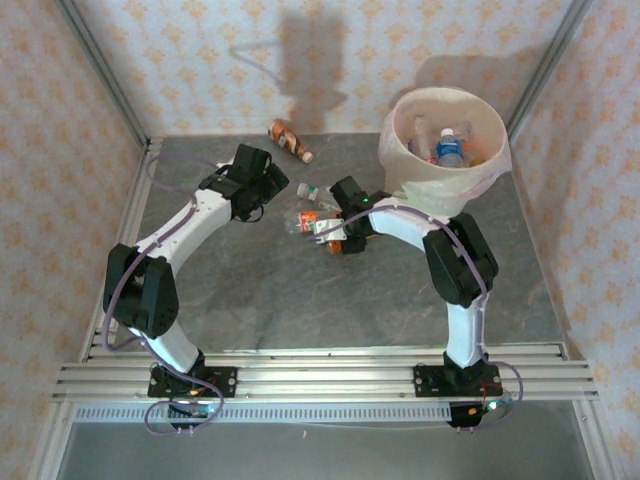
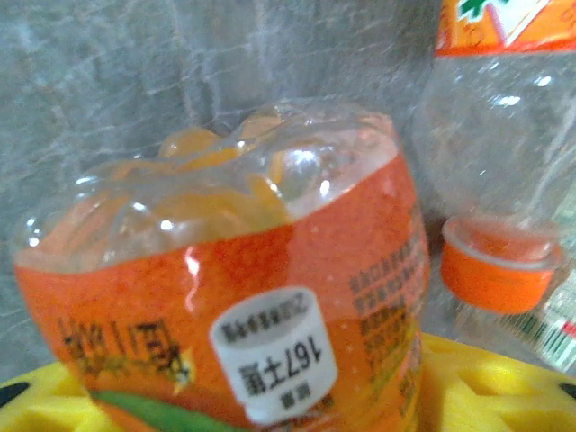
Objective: Put the plastic bottles in the bin
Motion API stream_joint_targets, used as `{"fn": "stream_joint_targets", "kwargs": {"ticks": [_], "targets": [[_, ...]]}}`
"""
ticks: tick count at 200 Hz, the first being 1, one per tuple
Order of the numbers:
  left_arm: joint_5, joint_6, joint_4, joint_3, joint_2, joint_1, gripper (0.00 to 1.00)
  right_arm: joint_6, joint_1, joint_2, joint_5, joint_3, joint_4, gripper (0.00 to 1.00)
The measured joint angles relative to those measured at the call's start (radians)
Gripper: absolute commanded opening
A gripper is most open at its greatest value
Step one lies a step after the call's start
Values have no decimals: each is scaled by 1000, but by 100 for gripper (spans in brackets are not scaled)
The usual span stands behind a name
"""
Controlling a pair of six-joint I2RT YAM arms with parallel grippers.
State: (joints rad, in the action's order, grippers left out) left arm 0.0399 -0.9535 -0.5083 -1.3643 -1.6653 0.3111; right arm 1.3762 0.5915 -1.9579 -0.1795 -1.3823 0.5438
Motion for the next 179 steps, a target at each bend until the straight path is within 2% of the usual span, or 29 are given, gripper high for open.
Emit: {"fn": "stream_joint_targets", "kwargs": {"ticks": [30,73,112,150,179], "targets": [[4,0,0,0,0,0,100,-79,11,90,31,126,-11,53],[8,-3,1,0,-13,0,100,-213,27,191,71,247,21,62],[17,-17,4,0,-16,0,100,-271,45,199,100,261,36,68],[31,-19,3,0,-26,0,100,-301,54,147,124,218,46,66],[31,-19,3,0,-26,0,100,-332,58,107,132,184,47,56]]}}
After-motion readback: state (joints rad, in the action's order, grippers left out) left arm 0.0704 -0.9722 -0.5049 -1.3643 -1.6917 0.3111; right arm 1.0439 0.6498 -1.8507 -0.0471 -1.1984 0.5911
